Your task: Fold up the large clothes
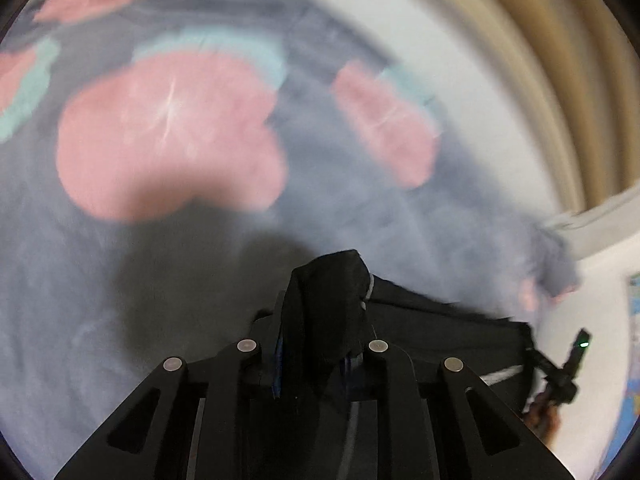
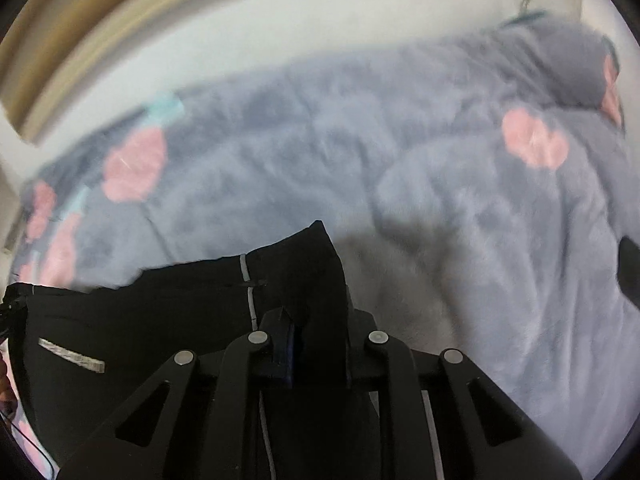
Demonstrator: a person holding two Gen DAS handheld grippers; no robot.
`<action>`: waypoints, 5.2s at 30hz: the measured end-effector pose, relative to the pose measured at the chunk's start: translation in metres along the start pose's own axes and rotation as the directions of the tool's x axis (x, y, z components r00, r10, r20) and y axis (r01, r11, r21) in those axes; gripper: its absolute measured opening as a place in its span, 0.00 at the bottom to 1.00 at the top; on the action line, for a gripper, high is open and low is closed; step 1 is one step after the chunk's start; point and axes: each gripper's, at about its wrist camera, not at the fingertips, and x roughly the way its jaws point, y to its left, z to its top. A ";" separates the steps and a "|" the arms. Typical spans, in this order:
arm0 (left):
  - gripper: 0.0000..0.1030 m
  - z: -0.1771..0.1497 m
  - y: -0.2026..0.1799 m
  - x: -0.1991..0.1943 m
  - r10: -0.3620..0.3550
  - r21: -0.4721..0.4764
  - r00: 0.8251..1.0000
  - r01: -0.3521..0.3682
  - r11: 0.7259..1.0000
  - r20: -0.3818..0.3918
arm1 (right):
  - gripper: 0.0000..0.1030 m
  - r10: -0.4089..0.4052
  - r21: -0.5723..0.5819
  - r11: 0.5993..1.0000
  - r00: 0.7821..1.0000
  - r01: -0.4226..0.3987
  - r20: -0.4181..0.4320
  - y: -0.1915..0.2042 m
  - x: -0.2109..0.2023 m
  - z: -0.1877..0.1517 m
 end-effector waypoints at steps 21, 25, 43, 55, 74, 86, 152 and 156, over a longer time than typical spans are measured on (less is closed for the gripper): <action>0.57 -0.059 -0.009 -0.115 0.101 0.070 0.989 -0.109 0.992 0.112 | 0.65 0.081 -0.069 0.995 0.994 -0.075 0.079 0.004 -0.128 -0.061; 0.57 -0.104 -0.051 -0.109 0.002 0.164 0.997 -0.013 0.986 0.071 | 0.65 0.140 -0.118 0.984 0.990 -0.135 0.034 0.044 -0.141 -0.098; 0.63 -0.182 -0.120 -0.015 0.167 0.359 0.985 -0.143 0.922 -0.036 | 0.62 0.026 -0.171 0.983 0.971 -0.068 -0.239 0.107 -0.042 -0.158; 0.67 -0.096 -0.096 0.031 0.122 0.154 0.985 -0.104 0.983 -0.120 | 0.64 0.055 -0.132 0.988 0.979 -0.082 -0.196 0.121 0.006 -0.071; 0.70 -0.154 -0.034 -0.101 0.037 0.130 0.999 -0.040 0.991 0.023 | 0.72 0.154 -0.005 0.988 0.985 -0.155 -0.084 0.021 -0.088 -0.120; 0.72 -0.165 0.061 -0.108 -0.007 -0.132 1.000 0.006 0.991 -0.010 | 0.78 0.083 0.169 0.984 0.984 -0.056 -0.155 -0.078 -0.094 -0.161; 0.35 -0.254 -0.041 -0.200 -0.360 0.145 0.933 0.354 0.924 0.016 | 0.40 0.326 -0.168 0.926 0.940 -0.339 -0.103 0.018 -0.236 -0.201; 0.35 -0.295 -0.025 -0.193 -0.327 0.101 0.944 0.329 0.939 -0.029 | 0.40 0.309 -0.148 0.933 0.940 -0.329 -0.143 0.006 -0.246 -0.233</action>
